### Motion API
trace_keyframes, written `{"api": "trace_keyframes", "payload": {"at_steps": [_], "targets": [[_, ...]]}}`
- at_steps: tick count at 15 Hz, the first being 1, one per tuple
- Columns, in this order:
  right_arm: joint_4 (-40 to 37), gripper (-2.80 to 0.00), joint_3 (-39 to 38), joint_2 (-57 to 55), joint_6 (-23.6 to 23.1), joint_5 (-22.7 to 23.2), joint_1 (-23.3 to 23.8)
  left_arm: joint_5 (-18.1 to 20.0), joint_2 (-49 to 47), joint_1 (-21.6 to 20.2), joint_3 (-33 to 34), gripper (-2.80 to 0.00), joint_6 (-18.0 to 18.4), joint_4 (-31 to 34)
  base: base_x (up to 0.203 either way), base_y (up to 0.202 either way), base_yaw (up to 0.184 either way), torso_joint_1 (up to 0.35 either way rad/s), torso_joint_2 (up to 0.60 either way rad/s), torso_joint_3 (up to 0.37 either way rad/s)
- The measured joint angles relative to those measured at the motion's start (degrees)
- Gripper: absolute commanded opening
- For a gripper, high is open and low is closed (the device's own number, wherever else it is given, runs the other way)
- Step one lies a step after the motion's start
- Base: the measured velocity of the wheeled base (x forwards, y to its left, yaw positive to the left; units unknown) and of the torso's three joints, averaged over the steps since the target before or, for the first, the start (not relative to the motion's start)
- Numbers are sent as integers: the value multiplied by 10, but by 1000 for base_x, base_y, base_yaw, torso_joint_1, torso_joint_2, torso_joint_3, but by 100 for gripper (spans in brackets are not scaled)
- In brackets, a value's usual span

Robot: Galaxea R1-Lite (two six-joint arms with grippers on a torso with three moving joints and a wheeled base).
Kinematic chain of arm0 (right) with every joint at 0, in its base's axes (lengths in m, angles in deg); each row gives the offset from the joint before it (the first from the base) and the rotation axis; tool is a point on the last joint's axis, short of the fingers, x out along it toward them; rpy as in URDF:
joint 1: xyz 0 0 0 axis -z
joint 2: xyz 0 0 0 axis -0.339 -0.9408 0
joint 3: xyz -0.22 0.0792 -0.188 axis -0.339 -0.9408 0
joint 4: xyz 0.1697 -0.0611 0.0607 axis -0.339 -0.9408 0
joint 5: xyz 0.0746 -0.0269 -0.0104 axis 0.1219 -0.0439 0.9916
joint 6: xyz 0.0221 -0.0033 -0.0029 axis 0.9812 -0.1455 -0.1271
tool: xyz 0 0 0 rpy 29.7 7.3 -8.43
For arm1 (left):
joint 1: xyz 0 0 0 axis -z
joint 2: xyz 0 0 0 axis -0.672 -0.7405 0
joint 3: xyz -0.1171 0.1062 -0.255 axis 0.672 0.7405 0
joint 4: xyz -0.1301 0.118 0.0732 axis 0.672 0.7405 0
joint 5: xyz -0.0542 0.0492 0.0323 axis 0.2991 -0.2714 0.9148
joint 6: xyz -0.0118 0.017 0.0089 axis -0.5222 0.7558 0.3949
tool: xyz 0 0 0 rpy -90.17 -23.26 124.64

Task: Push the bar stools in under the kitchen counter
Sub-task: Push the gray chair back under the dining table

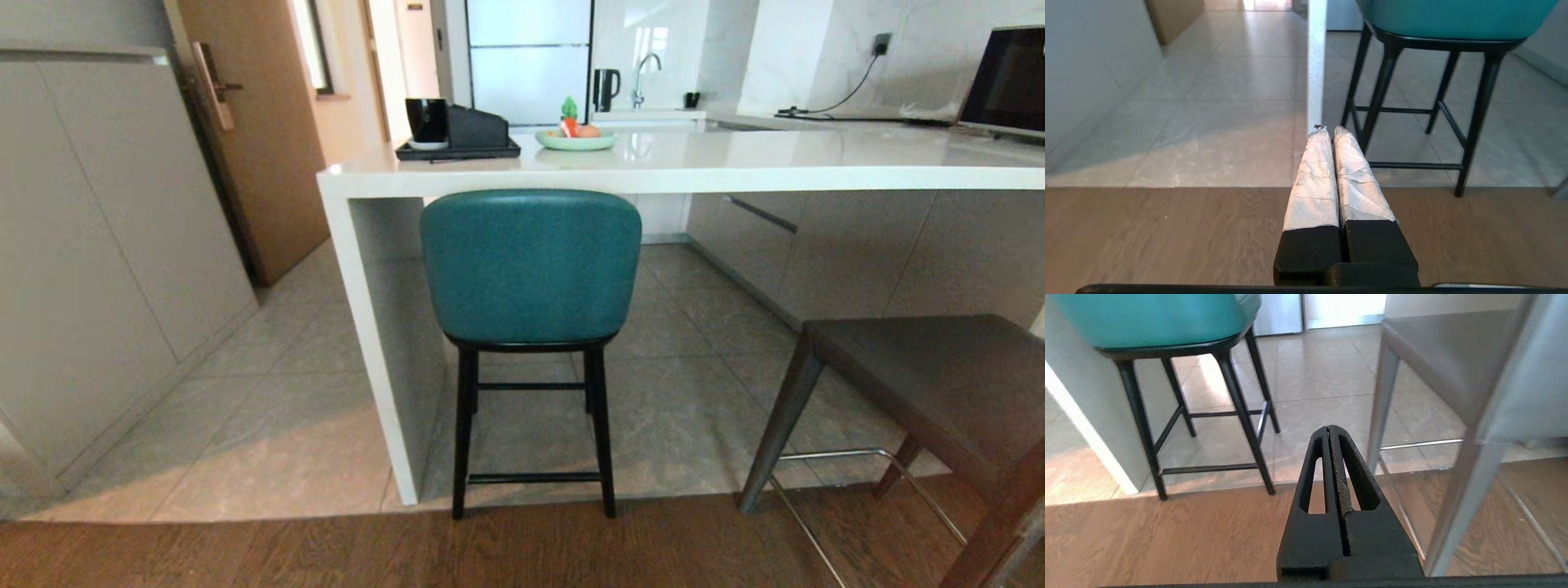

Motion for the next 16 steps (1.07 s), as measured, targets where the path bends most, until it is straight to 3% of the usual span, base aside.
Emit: {"api": "trace_keyframes", "payload": {"at_steps": [16], "targets": [[-1, -280, 0, 0, 0, 0, 0, 0, 0, -1, 0, -280, 0, 0, 0, -192, 2, 2, 3, 3]]}}
